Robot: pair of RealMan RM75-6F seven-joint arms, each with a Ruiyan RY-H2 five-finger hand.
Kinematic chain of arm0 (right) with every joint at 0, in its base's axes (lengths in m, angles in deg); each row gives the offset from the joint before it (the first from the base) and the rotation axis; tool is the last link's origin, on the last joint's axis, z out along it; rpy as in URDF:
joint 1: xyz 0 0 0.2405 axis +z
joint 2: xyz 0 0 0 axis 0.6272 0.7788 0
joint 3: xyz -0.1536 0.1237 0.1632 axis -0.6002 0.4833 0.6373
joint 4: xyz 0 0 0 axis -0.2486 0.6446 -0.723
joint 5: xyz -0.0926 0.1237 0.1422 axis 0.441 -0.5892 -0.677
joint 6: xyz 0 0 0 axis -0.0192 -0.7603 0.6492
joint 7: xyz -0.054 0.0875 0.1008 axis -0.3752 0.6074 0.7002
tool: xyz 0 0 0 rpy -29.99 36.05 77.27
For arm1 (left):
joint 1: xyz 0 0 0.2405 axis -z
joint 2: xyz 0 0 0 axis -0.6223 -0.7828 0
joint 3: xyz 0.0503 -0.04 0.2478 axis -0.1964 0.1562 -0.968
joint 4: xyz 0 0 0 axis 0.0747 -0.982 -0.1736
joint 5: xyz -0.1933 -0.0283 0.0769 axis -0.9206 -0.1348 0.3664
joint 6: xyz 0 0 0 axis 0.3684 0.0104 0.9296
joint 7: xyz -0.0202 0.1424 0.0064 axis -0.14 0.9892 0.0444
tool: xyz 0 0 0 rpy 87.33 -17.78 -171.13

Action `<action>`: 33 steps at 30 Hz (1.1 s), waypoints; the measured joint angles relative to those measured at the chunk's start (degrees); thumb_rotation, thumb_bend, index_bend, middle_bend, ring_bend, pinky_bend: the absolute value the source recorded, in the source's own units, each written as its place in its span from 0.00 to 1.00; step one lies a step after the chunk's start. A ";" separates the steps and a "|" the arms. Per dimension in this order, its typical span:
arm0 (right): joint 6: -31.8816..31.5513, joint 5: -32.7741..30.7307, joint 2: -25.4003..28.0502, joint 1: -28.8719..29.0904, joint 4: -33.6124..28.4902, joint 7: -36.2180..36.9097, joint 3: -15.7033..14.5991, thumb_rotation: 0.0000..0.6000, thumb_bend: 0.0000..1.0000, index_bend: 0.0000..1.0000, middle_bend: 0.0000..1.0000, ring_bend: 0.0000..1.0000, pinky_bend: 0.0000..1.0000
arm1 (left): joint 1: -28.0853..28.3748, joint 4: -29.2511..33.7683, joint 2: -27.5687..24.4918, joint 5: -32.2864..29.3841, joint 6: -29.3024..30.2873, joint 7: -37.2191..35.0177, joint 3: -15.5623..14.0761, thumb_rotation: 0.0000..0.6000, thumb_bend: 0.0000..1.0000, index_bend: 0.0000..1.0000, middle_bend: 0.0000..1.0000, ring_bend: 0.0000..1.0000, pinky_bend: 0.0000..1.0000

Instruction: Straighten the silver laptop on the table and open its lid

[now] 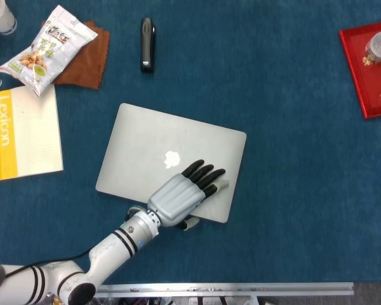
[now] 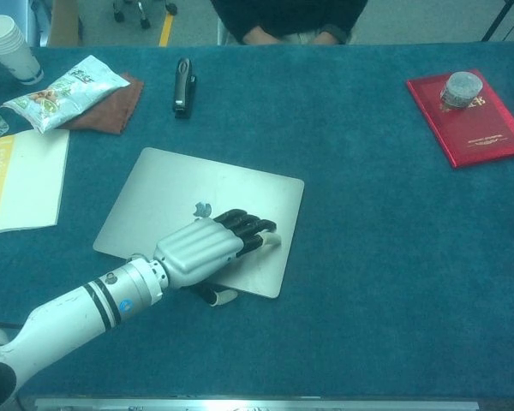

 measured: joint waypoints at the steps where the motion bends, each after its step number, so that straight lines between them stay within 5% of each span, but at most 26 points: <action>1: 0.01 0.00 -0.02 -0.01 0.12 0.02 0.00 1.00 0.00 0.01 0.10 0.00 0.24 | 0.19 -0.12 0.14 -0.13 -0.07 0.02 0.18 1.00 0.32 0.00 0.00 0.00 0.00; 33: -0.16 -0.67 0.36 -0.41 -0.49 -0.93 0.38 1.00 0.00 0.00 0.10 0.00 0.24 | 5.84 -2.26 3.19 -6.10 -1.98 2.45 4.94 1.00 0.32 0.00 0.00 0.00 0.00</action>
